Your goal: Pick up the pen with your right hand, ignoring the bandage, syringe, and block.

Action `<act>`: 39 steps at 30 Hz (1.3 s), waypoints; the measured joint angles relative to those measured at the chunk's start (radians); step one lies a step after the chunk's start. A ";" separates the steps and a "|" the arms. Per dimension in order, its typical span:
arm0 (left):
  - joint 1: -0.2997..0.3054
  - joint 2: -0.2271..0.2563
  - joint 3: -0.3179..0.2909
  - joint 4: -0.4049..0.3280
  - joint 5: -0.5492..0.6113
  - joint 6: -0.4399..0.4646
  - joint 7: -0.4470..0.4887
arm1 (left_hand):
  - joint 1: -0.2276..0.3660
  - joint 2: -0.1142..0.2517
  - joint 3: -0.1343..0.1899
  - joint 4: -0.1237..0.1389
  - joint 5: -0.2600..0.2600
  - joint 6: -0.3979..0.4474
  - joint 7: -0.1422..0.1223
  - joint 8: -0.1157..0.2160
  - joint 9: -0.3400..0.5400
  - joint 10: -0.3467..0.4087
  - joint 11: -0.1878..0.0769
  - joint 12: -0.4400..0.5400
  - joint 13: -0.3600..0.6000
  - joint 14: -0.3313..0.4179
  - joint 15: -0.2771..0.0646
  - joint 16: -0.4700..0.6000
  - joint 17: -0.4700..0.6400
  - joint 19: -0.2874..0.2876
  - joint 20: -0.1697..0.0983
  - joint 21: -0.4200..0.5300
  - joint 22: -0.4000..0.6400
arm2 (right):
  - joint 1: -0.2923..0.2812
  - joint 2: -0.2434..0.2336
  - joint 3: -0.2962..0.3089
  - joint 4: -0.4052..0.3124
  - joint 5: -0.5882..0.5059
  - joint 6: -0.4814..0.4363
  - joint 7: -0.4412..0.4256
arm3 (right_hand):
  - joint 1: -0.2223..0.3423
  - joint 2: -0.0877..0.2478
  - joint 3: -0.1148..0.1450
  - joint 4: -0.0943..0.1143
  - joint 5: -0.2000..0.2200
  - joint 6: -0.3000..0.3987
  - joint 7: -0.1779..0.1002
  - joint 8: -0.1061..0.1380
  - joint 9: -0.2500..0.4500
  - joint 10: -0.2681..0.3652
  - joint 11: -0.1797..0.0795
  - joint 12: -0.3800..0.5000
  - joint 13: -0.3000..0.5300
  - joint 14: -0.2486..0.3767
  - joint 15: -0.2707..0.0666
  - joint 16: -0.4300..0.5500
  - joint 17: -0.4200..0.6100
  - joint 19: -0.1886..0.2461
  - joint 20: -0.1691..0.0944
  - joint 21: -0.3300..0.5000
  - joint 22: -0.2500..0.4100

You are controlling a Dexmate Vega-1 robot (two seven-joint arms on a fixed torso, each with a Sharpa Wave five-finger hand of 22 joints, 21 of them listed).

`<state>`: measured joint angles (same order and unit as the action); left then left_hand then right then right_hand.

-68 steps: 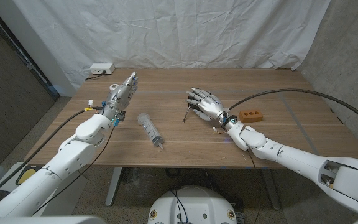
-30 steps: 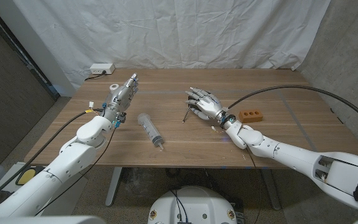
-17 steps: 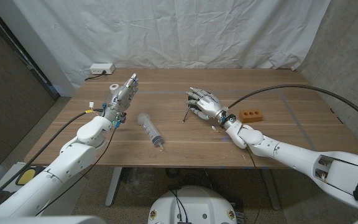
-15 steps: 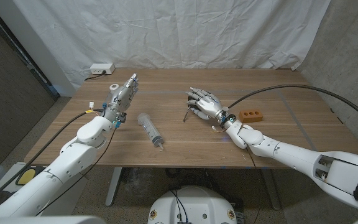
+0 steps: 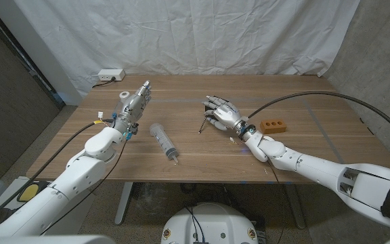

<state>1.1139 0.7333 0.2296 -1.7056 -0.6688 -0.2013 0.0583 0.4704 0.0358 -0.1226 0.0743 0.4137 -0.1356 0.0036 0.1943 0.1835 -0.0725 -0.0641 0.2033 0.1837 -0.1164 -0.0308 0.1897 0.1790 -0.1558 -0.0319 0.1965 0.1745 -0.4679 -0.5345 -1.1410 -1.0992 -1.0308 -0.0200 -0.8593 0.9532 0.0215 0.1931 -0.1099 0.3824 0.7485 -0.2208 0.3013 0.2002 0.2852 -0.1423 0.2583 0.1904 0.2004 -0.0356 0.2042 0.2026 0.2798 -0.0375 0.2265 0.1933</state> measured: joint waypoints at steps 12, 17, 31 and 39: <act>0.005 0.005 -0.001 -0.007 -0.001 0.009 0.004 | 0.000 0.000 -0.004 0.004 0.000 0.000 0.000 0.000 0.000 0.000 0.000 0.000 0.000 0.000 0.000 0.000 0.000 0.000 0.000 0.000 0.000 | 0.013 0.019 -0.017 0.040 0.020 0.008 -0.024 | 0.035 0.023 -0.004 -0.004 0.008 0.137 0.001 0.021 -0.002 0.074 -0.019 0.013 0.000 0.037 -0.002 0.000 -0.001 0.018 -0.004 0.000 0.000; -0.002 0.005 0.001 -0.005 -0.001 0.011 0.002 | 0.000 0.000 -0.004 0.004 0.000 0.000 0.000 0.000 0.000 0.000 0.000 0.000 0.000 0.000 0.000 0.000 0.000 0.000 0.000 0.000 0.000 | 0.013 0.016 -0.019 0.038 0.026 0.009 -0.029 | 0.043 0.031 -0.009 0.000 0.003 0.202 -0.003 0.036 -0.003 0.110 -0.024 0.019 -0.005 0.051 -0.003 0.000 -0.001 0.030 -0.005 0.008 0.000; -0.025 -0.003 0.017 0.020 -0.002 0.014 -0.022 | 0.004 0.004 -0.007 0.001 0.000 0.000 0.000 0.000 0.000 0.000 0.000 0.000 0.000 0.000 0.000 0.000 0.000 -0.004 -0.004 0.000 0.000 | 0.000 -0.019 -0.003 -0.024 0.032 0.008 -0.022 | 0.032 0.066 -0.016 0.011 -0.017 0.237 -0.005 0.047 -0.010 0.153 -0.045 0.024 -0.009 0.077 -0.005 0.000 0.000 0.036 0.000 0.008 0.005; -0.032 -0.006 0.020 0.029 -0.003 0.014 -0.027 | 0.004 0.004 -0.012 0.005 0.000 0.000 0.000 0.000 0.000 0.000 0.000 0.000 0.000 0.000 0.000 0.000 0.000 -0.004 -0.004 0.000 0.000 | -0.011 -0.032 0.012 -0.056 0.032 0.002 -0.005 | 0.033 0.068 -0.016 0.011 -0.020 0.238 -0.005 0.046 -0.012 0.158 -0.050 0.024 -0.009 0.087 -0.005 0.000 0.000 0.036 0.000 0.008 0.005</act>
<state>1.0817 0.7274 0.2492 -1.6767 -0.6723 -0.1871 0.0309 0.4744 0.0398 -0.1341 0.0796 0.4137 -0.1356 0.0036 0.1943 0.1835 -0.0725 -0.0641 0.2033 0.1837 -0.1164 -0.0308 0.1897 0.1790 -0.1596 -0.0357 0.1965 0.1745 -0.4785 -0.5667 -1.1294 -1.1557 -0.9987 -0.0177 -0.8645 0.9861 0.0891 0.1770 -0.0985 0.3621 0.9864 -0.2255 0.3475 0.1880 0.4433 -0.1928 0.2825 0.1814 0.2877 -0.0407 0.2041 0.2024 0.3155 -0.0376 0.2343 0.1979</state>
